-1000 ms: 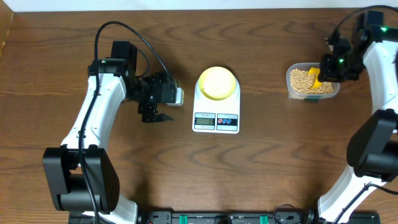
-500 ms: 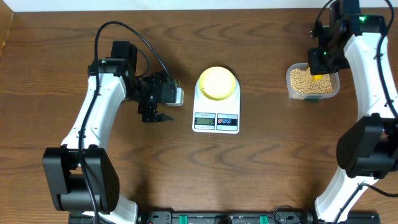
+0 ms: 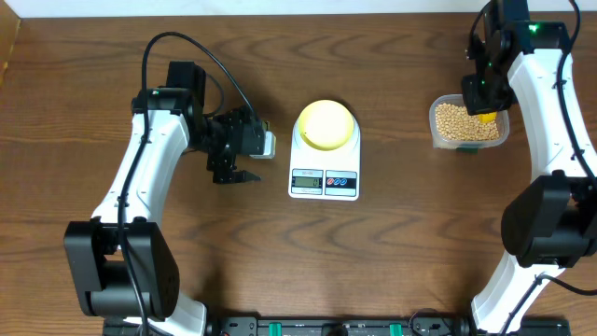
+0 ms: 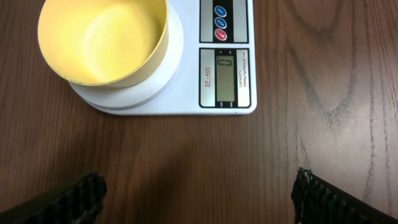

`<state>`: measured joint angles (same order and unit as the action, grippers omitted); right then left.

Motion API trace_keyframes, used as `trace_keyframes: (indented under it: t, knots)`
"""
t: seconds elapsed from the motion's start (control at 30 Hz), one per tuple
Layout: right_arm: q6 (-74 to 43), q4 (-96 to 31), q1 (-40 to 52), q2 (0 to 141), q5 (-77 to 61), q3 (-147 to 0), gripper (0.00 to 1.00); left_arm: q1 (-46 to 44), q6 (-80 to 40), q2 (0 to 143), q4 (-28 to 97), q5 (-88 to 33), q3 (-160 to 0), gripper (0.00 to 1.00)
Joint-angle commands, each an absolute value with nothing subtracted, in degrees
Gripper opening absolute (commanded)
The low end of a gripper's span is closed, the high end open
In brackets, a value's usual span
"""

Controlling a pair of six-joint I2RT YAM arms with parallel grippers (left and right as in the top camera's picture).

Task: Scoop item into bowl and weigh 50g on scale

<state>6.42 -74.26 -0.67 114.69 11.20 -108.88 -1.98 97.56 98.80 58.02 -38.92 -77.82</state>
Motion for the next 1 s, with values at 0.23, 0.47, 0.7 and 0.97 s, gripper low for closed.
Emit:
trace_keyframes:
  t: [0.23,0.47,0.7,0.97]
  knots:
    - [5.5,-68.6,-1.2,113.5,17.0,-100.8,0.01,-2.1,98.3,98.8,58.2,-40.0,-77.9,0.98]
    - [5.4,-63.4,-4.1,113.5,8.1,-96.4,0.01,-2.1,98.4,98.8,58.2,-40.0,-77.9,0.98]
    - [5.4,-62.7,-8.1,113.5,-5.1,-96.2,0.01,-2.1,98.3,98.8,58.2,-40.0,-77.9,0.98]
    - [5.5,-62.1,-12.1,113.6,-17.1,-94.8,0.01,-2.1,98.4,98.8,58.2,-40.0,-77.9,0.98]
